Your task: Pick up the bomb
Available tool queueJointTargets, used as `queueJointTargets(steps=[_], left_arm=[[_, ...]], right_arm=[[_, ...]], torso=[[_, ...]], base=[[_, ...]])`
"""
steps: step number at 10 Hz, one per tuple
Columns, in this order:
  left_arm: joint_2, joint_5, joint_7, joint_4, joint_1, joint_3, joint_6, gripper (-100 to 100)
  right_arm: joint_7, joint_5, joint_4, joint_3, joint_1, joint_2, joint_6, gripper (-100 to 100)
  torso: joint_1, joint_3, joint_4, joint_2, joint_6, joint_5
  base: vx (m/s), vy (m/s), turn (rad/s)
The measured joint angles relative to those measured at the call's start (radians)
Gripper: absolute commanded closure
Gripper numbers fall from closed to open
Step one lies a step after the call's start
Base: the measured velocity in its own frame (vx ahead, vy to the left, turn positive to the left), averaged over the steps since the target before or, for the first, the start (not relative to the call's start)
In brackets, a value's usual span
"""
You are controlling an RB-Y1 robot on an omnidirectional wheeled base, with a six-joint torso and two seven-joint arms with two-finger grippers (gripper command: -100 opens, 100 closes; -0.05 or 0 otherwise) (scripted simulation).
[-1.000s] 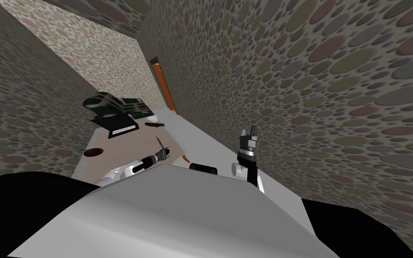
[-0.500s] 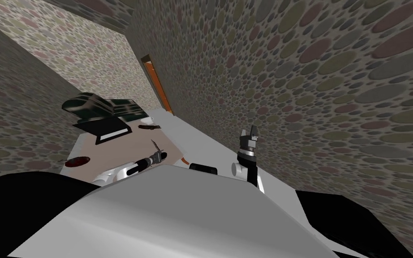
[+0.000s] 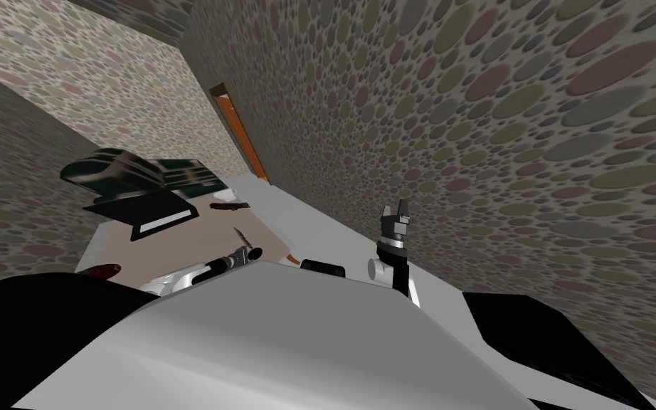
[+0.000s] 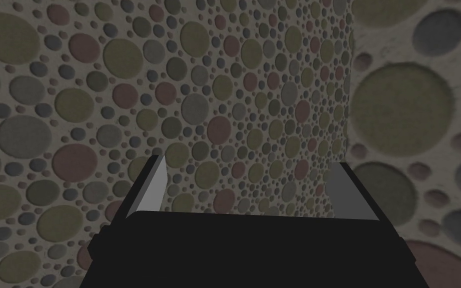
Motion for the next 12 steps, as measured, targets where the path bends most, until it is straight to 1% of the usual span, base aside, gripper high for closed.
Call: queueJointTargets(steps=[1, 2, 3, 4, 6, 7, 8, 9, 10, 11, 12], left_arm=[[0.0, 0.0, 0.004, 0.002, 0.001, -0.001, 0.001, 0], [0.0, 0.0, 0.004, 0.002, 0.001, -0.001, 0.001, -100], [-0.008, 0.01, 0.003, 0.019, -0.002, 0.003, 0.003, -100], [-0.019, 0.022, 0.003, 0.055, -0.018, 0.003, -0.003, -100], [-0.037, 0.048, 0.008, 0.112, -0.041, 0.003, -0.005, -100], [-0.045, 0.062, 0.009, 0.125, -0.043, 0.008, 0.002, -100], [-0.05, 0.074, 0.011, 0.151, -0.052, 0.008, 0.0, -100], [-0.063, 0.082, 0.01, 0.184, -0.064, 0.01, -0.006, -100], [-0.074, 0.092, 0.009, 0.206, -0.073, 0.011, -0.007, -100], [-0.074, 0.093, 0.009, 0.208, -0.074, 0.011, -0.006, 100], [-0.074, 0.093, 0.009, 0.207, -0.073, 0.011, -0.006, 100]], right_arm=[[0.0, 0.0, 0.0, 0.0, 0.0, 0.0, 0.0, 0], [0.0, 0.0, 0.0, 0.0, 0.0, 0.0, 0.0, 0], [0.0, 0.0, 0.0, 0.0, 0.0, 0.0, 0.0, 0], [0.0, 0.0, 0.0, 0.0, 0.0, 0.0, 0.0, 0], [0.0, 0.0, 0.0, 0.0, -0.001, 0.0, 0.0, 0], [0.0, 0.0, 0.0, 0.0, 0.0, 0.0, 0.0, 0], [0.0, 0.0, 0.0, 0.0, 0.0, 0.0, 0.0, 0], [0.0, 0.0, 0.0, 0.0, 0.0, 0.0, 0.0, 0], [0.0, 0.0, 0.0, 0.0, 0.0, 0.0, 0.0, 0], [0.0, 0.0, 0.0, 0.0, 0.0, 0.0, 0.0, 0], [0.0, 0.0, 0.0, 0.0, 0.0, 0.0, 0.0, 0]], torso=[[-0.002, 0.0, 0.0, 0.001, 0.0, 0.0], [-0.003, 0.001, 0.0, 0.001, 0.0, -0.001], [-0.004, 0.003, 0.001, 0.005, 0.001, -0.001], [-0.003, 0.004, 0.002, 0.007, 0.0, -0.001], [-0.004, 0.006, 0.002, 0.01, 0.001, -0.001], [-0.004, 0.006, 0.002, 0.011, 0.0, -0.001], [-0.004, 0.005, 0.002, 0.009, 0.0, -0.001], [-0.004, 0.005, 0.002, 0.008, 0.0, -0.001], [-0.004, 0.005, 0.002, 0.008, 0.0, -0.001], [-0.003, 0.003, 0.001, 0.005, -0.001, -0.001], [-0.003, 0.002, 0.001, 0.003, -0.001, -0.001]], base=[[0.002, 0.005, 0.002], [-0.068, 0.002, -0.329], [-0.109, 0.014, -0.31], [-0.115, 0.013, -0.193], [-0.138, -0.004, -0.326], [-0.105, -0.007, -0.198], [-0.091, -0.01, -0.216], [-0.088, -0.014, -0.235], [-0.038, -0.005, -0.043], [-0.007, -0.001, 0.009], [0.0, 0.0, 0.0]])
